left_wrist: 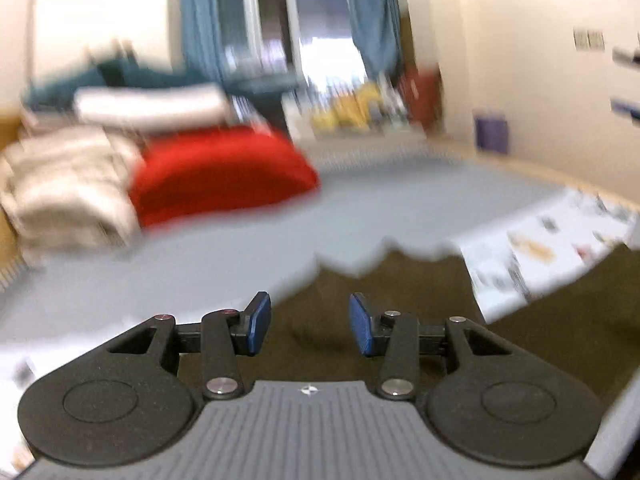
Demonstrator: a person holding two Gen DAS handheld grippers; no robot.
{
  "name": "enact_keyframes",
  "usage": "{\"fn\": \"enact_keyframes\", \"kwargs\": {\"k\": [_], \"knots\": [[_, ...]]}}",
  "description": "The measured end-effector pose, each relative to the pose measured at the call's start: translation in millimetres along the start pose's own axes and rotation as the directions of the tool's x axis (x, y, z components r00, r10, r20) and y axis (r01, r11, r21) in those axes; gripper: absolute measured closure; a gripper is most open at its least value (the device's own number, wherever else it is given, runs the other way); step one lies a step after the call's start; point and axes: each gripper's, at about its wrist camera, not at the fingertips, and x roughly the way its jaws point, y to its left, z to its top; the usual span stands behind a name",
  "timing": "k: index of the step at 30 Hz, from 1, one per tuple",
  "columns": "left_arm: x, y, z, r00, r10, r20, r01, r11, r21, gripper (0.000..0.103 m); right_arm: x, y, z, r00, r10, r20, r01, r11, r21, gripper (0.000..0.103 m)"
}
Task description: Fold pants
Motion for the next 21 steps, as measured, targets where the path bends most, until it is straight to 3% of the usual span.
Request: {"fn": "enact_keyframes", "kwargs": {"k": [3, 6, 8, 10, 12, 14, 15, 18, 19, 20, 21], "knots": [[-16, -4, 10, 0.987, 0.116, 0.112, -0.125, 0.989, 0.080, 0.055, -8, -11, 12, 0.998, -0.014, 0.058, 0.010, 0.997, 0.076, 0.048], [-20, -2, 14, 0.972, 0.169, 0.162, -0.185, 0.979, 0.090, 0.054, -13, -15, 19, 0.995, -0.030, 0.094, 0.021, 0.996, 0.089, 0.048], [-13, 3, 16, 0.985, 0.131, 0.114, -0.136, 0.990, 0.037, 0.051, -12, -15, 21, 0.995, -0.046, 0.084, 0.040, 0.997, 0.069, 0.048], [1, 6, 14, 0.997, 0.079, 0.022, -0.079, 0.997, -0.017, 0.044, -6, -9, 16, 0.994, -0.096, 0.051, 0.098, 0.995, -0.036, 0.048], [15, 8, 12, 0.997, 0.013, -0.078, -0.018, 0.998, -0.063, 0.044, 6, -3, 6, 0.975, -0.223, 0.016, 0.222, 0.957, -0.188, 0.048], [33, 5, 7, 0.984, -0.037, -0.173, 0.018, 0.994, -0.106, 0.044, 26, -2, -11, 0.921, -0.389, -0.005, 0.364, 0.865, -0.345, 0.048], [41, 6, 5, 0.976, -0.054, -0.210, 0.029, 0.992, -0.121, 0.044, 38, -4, -21, 0.883, -0.469, -0.010, 0.421, 0.801, -0.425, 0.048], [66, 3, -7, 0.952, -0.065, -0.299, 0.027, 0.991, -0.129, 0.044, 69, -18, -50, 0.807, -0.589, -0.036, 0.468, 0.676, -0.569, 0.052], [74, -1, -9, 0.943, -0.059, -0.327, 0.021, 0.993, -0.120, 0.044, 84, -23, -55, 0.751, -0.656, -0.070, 0.493, 0.629, -0.602, 0.057], [81, -2, -12, 0.933, -0.053, -0.357, 0.013, 0.993, -0.113, 0.044, 93, -26, -58, 0.739, -0.670, -0.075, 0.500, 0.619, -0.606, 0.065], [90, -3, -15, 0.920, -0.048, -0.389, 0.004, 0.994, -0.112, 0.044, 100, -30, -58, 0.738, -0.670, -0.087, 0.499, 0.628, -0.597, 0.067]]}}
